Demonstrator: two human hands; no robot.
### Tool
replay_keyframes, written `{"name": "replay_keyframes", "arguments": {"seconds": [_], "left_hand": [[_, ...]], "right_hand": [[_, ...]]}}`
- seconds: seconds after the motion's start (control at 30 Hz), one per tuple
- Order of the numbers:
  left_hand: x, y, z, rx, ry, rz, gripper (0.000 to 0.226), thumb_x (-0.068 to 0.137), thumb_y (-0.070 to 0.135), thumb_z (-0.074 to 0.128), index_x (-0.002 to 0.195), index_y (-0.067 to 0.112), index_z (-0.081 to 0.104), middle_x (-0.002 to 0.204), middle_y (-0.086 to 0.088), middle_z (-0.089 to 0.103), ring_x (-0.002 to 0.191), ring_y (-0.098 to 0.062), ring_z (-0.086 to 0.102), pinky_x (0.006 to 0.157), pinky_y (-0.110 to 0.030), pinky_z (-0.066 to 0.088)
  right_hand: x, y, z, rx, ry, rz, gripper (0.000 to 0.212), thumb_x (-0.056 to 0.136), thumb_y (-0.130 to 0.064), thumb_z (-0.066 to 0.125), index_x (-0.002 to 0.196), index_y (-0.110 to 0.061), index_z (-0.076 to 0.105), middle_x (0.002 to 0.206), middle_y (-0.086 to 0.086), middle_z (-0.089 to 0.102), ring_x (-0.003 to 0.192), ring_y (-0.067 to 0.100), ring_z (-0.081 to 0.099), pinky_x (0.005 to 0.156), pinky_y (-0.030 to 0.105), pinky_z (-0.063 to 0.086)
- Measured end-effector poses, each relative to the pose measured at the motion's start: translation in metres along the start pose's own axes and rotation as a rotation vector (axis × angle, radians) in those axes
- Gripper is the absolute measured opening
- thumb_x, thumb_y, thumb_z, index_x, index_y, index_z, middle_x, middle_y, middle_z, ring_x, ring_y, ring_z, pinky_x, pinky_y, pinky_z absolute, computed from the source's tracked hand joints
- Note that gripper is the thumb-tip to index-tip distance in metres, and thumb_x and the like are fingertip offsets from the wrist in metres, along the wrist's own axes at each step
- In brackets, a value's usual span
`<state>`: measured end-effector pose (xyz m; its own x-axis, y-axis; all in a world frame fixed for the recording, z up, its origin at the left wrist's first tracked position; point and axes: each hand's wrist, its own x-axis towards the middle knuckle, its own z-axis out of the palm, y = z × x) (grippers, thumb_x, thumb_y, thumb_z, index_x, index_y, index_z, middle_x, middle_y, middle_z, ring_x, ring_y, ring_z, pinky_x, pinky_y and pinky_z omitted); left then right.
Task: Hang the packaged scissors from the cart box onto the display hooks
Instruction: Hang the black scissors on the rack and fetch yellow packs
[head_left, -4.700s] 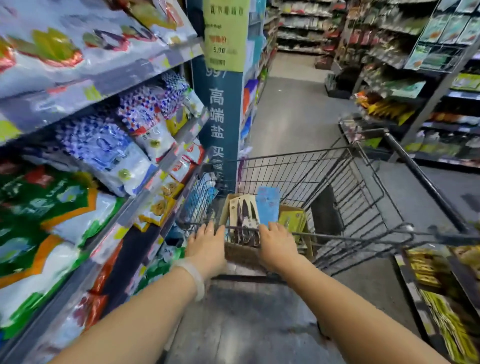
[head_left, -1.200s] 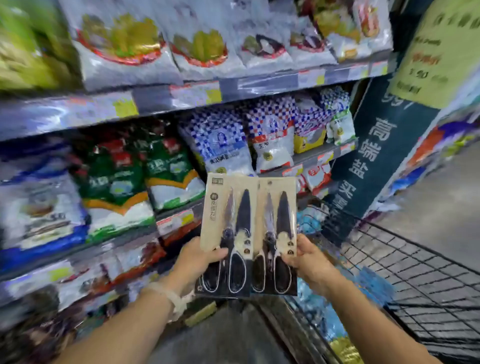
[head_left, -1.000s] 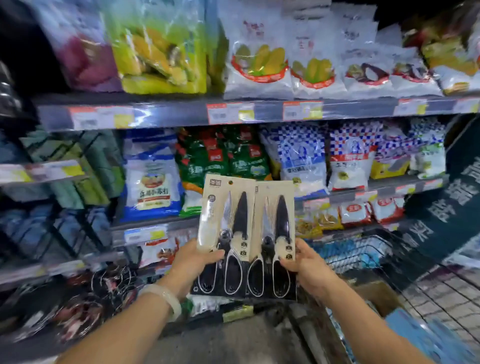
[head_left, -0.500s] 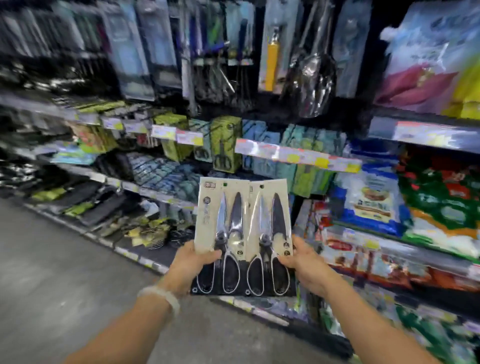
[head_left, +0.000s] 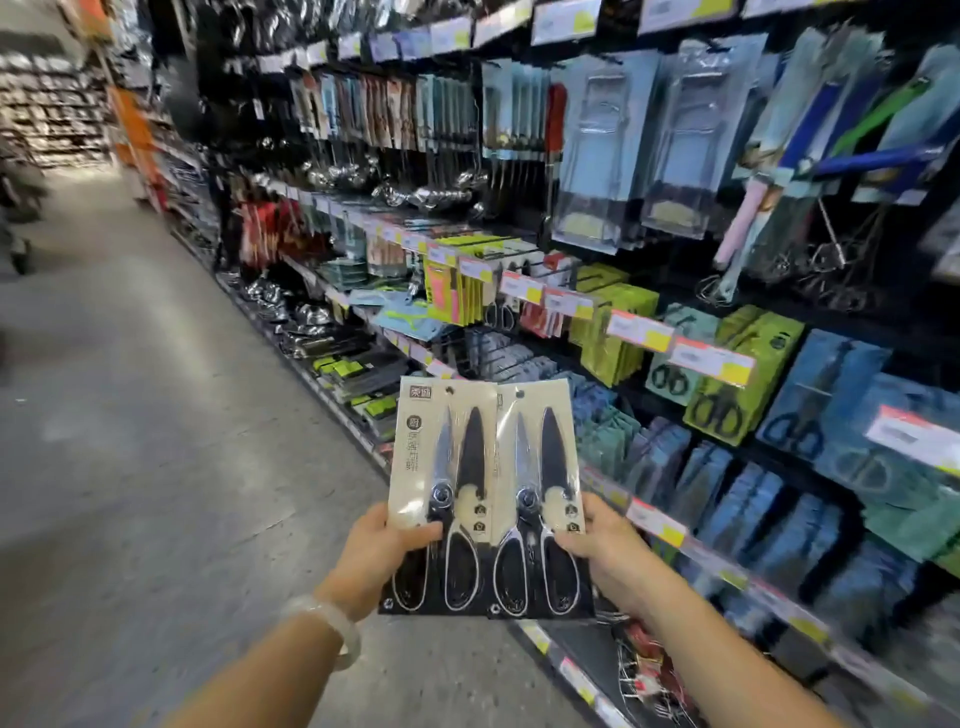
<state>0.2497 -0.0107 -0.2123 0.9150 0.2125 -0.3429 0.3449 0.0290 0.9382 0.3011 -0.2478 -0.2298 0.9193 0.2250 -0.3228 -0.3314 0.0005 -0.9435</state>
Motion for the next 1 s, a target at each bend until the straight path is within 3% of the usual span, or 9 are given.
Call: {"name": "replay_keyframes", "arguments": {"seconds": [0.1, 0.23, 0.37, 0.5, 0.67, 0.73, 0.87, 1.0], "left_hand": [[0.046, 0.015, -0.024, 0.001, 0.020, 0.002, 0.023, 0.080, 0.003, 0.070, 0.100, 0.007, 0.061, 0.093, -0.017, 0.073, 0.088, -0.034, 0.071, 0.085, -0.050, 0.055], [0.119, 0.043, -0.050, -0.020, 0.074, -0.005, 0.019, 0.079, 0.002, 0.070, 0.093, 0.007, 0.058, 0.086, -0.015, 0.072, 0.081, -0.031, 0.070, 0.076, -0.044, 0.056], [0.192, 0.078, -0.070, -0.032, 0.096, -0.009, 0.023, 0.077, 0.003, 0.072, 0.090, 0.010, 0.055, 0.091, -0.017, 0.069, 0.085, -0.034, 0.068, 0.084, -0.050, 0.055], [0.256, 0.101, -0.090, -0.039, 0.084, -0.019, 0.020, 0.078, 0.002, 0.071, 0.090, 0.011, 0.058, 0.097, -0.020, 0.070, 0.092, -0.038, 0.067, 0.089, -0.052, 0.052], [0.336, 0.114, -0.108, -0.051, 0.046, -0.045, 0.022, 0.077, 0.000, 0.072, 0.096, 0.005, 0.061, 0.094, -0.020, 0.070, 0.089, -0.037, 0.068, 0.083, -0.048, 0.055], [0.370, 0.115, -0.115, -0.044, 0.009, -0.062, 0.020, 0.078, -0.001, 0.070, 0.094, 0.005, 0.062, 0.090, -0.019, 0.071, 0.085, -0.035, 0.068, 0.079, -0.045, 0.056], [0.442, 0.120, -0.134, -0.002, -0.109, -0.088, 0.025, 0.076, -0.001, 0.072, 0.099, 0.002, 0.063, 0.086, -0.018, 0.073, 0.081, -0.034, 0.068, 0.084, -0.048, 0.055], [0.514, 0.136, -0.160, 0.082, -0.204, -0.110, 0.038, 0.069, 0.005, 0.079, 0.101, 0.003, 0.059, 0.093, -0.020, 0.071, 0.089, -0.038, 0.068, 0.088, -0.054, 0.053]], "right_hand": [[0.058, -0.014, 0.023, 0.028, -0.044, 0.006, 0.037, 0.082, 0.022, 0.046, 0.103, -0.008, 0.053, 0.092, 0.013, 0.063, 0.089, 0.027, 0.055, 0.078, 0.035, 0.044], [0.142, -0.041, 0.052, 0.058, -0.067, 0.004, 0.042, 0.082, 0.022, 0.046, 0.112, -0.007, 0.051, 0.100, 0.016, 0.063, 0.096, 0.029, 0.056, 0.085, 0.039, 0.044], [0.222, -0.072, 0.074, 0.083, -0.079, 0.007, 0.042, 0.083, 0.022, 0.043, 0.108, -0.009, 0.053, 0.094, 0.013, 0.064, 0.088, 0.027, 0.059, 0.079, 0.036, 0.048], [0.292, -0.090, 0.091, 0.004, -0.058, 0.003, 0.038, 0.082, 0.018, 0.048, 0.111, -0.006, 0.053, 0.102, 0.017, 0.065, 0.095, 0.029, 0.057, 0.096, 0.047, 0.043], [0.357, -0.097, 0.110, -0.016, 0.030, 0.021, 0.034, 0.083, 0.019, 0.048, 0.103, -0.010, 0.053, 0.088, 0.008, 0.064, 0.079, 0.020, 0.057, 0.073, 0.028, 0.047], [0.380, -0.094, 0.118, 0.022, 0.073, 0.044, 0.036, 0.083, 0.018, 0.048, 0.106, -0.008, 0.054, 0.094, 0.013, 0.065, 0.083, 0.023, 0.059, 0.078, 0.033, 0.049], [0.429, -0.089, 0.139, 0.073, 0.201, 0.079, 0.038, 0.084, 0.015, 0.050, 0.112, -0.011, 0.054, 0.105, 0.015, 0.066, 0.093, 0.027, 0.062, 0.083, 0.039, 0.052], [0.473, -0.096, 0.174, 0.120, 0.352, 0.089, 0.034, 0.084, 0.008, 0.056, 0.111, -0.013, 0.054, 0.108, 0.013, 0.066, 0.103, 0.030, 0.061, 0.099, 0.050, 0.046]]}}
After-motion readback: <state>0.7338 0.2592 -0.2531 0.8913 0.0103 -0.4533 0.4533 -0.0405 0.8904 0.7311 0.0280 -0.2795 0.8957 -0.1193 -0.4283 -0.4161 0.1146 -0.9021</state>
